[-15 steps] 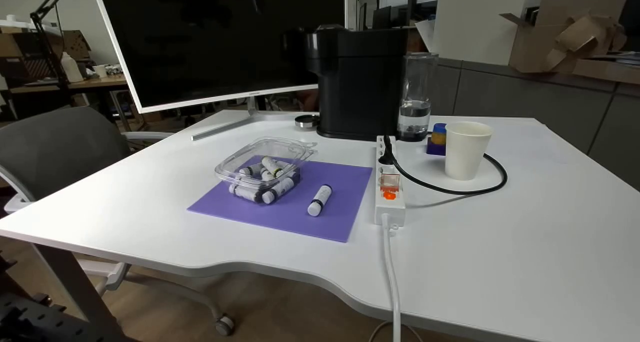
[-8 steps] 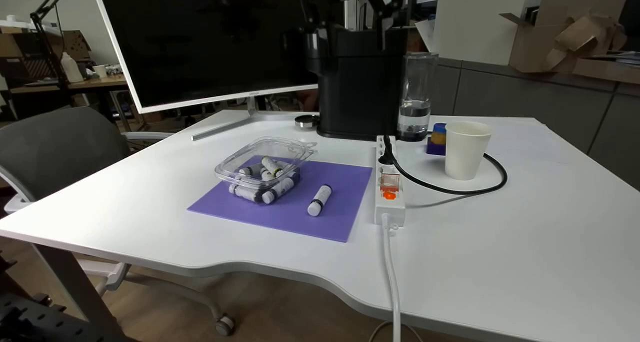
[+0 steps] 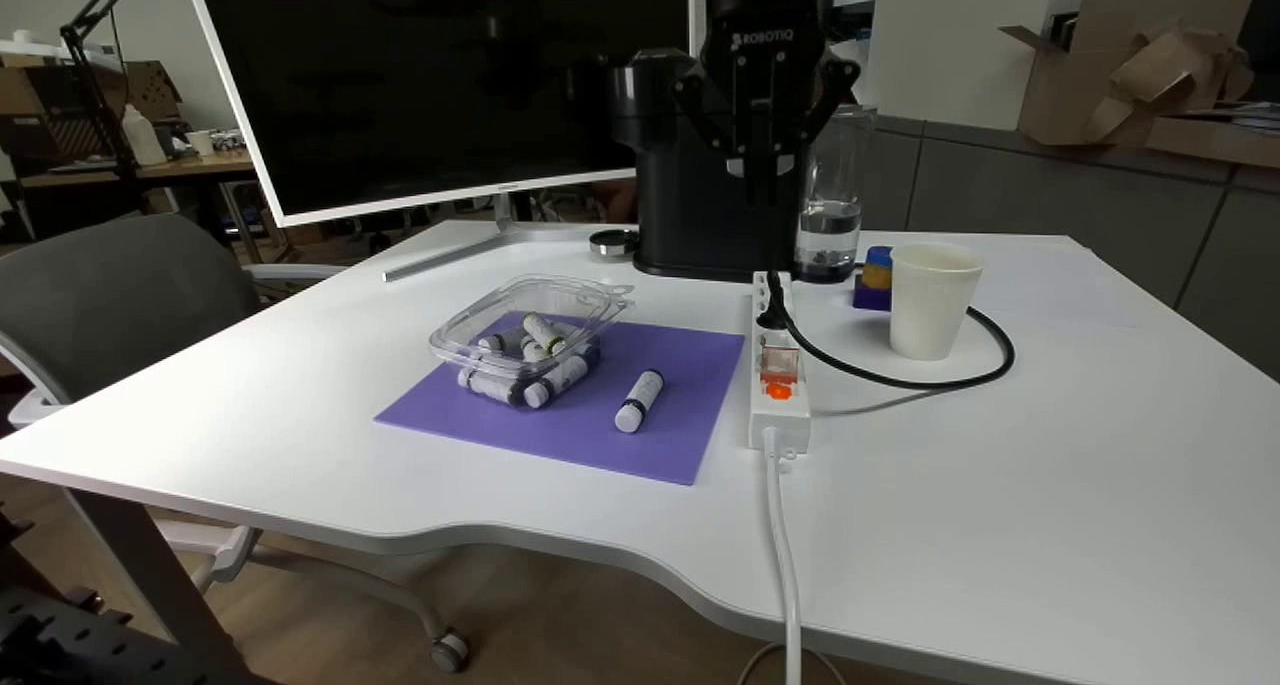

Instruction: Turn off the first switch on the extension cord

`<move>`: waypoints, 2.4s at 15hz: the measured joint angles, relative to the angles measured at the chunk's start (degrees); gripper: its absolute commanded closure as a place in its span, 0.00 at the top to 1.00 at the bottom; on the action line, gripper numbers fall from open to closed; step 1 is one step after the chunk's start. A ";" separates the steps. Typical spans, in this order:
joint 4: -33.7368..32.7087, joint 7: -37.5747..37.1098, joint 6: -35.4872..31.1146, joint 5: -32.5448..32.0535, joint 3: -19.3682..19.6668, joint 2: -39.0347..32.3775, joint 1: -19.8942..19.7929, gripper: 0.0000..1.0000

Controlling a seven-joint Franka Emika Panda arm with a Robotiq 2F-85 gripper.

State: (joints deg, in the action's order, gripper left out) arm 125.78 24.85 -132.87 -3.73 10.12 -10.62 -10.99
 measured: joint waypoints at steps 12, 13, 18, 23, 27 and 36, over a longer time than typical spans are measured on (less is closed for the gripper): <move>-2.75 6.31 0.40 0.25 -0.79 -4.98 -2.21 0.00; -2.17 5.53 -1.19 0.27 -0.80 -4.98 -2.20 0.00; 2.24 1.61 -11.28 1.27 -0.87 -5.81 -2.22 0.00; 4.53 -1.19 -19.59 3.46 -1.56 -8.88 -2.46 0.00; 4.61 -2.30 -22.28 4.27 -2.29 -11.53 -3.33 0.00; 4.69 -2.35 -21.93 4.64 -2.36 -13.19 -5.36 0.00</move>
State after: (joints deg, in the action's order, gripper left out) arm 130.48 22.49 -154.80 0.91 7.76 -23.80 -16.35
